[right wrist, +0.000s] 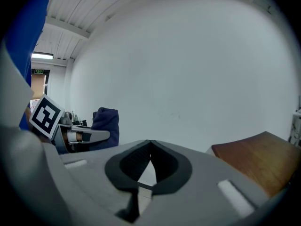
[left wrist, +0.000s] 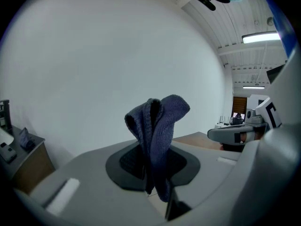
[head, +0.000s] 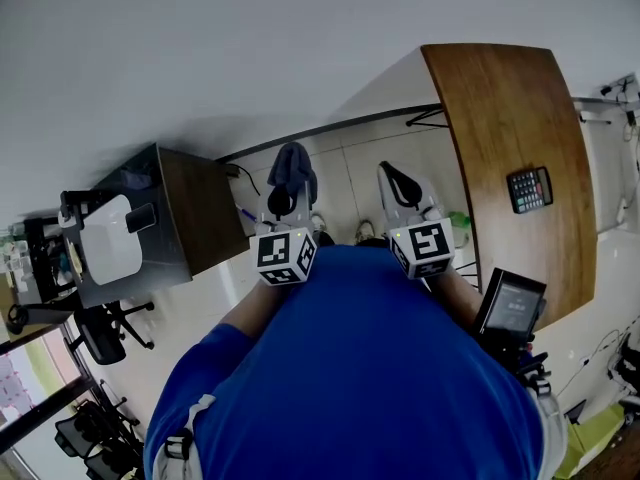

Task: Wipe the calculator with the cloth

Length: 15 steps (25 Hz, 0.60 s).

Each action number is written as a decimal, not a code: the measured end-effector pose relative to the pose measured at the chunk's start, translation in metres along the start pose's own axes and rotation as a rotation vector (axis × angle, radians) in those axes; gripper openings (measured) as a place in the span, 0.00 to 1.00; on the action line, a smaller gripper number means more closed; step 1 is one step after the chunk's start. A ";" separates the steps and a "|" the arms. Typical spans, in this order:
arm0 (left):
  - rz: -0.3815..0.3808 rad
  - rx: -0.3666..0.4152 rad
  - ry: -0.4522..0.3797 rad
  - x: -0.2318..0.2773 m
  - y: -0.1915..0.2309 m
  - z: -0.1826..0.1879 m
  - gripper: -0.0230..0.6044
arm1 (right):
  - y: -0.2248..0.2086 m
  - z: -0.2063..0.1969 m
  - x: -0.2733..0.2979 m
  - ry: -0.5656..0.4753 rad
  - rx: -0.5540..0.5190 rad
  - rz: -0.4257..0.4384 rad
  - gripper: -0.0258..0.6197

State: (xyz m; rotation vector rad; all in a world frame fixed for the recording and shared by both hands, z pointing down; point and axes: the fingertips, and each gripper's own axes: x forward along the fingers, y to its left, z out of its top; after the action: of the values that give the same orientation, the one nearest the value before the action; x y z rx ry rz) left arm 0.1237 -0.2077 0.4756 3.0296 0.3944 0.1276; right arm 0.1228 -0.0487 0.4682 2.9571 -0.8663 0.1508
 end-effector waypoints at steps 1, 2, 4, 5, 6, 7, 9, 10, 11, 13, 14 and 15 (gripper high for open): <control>-0.010 0.002 0.006 0.004 0.001 0.002 0.14 | -0.001 0.002 0.002 0.001 0.006 -0.010 0.04; -0.023 0.004 0.012 0.010 0.002 0.005 0.14 | -0.003 0.005 0.005 0.003 0.012 -0.022 0.04; -0.054 0.004 0.021 0.023 0.003 0.012 0.14 | -0.010 0.010 0.011 0.015 0.017 -0.055 0.04; -0.071 0.005 0.024 0.031 0.003 0.016 0.14 | -0.015 0.013 0.014 0.023 0.017 -0.075 0.04; -0.090 0.008 0.025 0.040 0.002 0.020 0.14 | -0.020 0.016 0.016 0.028 0.018 -0.096 0.04; -0.111 0.014 0.025 0.049 0.000 0.025 0.14 | -0.026 0.020 0.018 0.030 0.022 -0.118 0.04; -0.155 0.029 0.026 0.069 -0.006 0.036 0.14 | -0.038 0.028 0.022 0.024 0.032 -0.160 0.04; -0.177 0.036 0.026 0.079 -0.010 0.041 0.14 | -0.045 0.033 0.023 0.019 0.035 -0.181 0.04; -0.199 0.041 0.025 0.088 -0.014 0.047 0.14 | -0.052 0.039 0.025 0.014 0.037 -0.202 0.04; -0.247 0.049 0.027 0.110 -0.025 0.057 0.14 | -0.067 0.049 0.029 0.003 0.051 -0.244 0.04; -0.273 0.053 0.031 0.120 -0.031 0.060 0.14 | -0.075 0.052 0.030 -0.003 0.059 -0.267 0.04; -0.295 0.058 0.036 0.127 -0.036 0.062 0.14 | -0.081 0.054 0.030 -0.007 0.065 -0.288 0.04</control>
State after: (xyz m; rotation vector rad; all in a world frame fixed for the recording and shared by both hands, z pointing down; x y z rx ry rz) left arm 0.2427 -0.1449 0.4194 2.9843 0.8543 0.1521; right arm 0.1955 -0.0013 0.4160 3.1012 -0.4352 0.1561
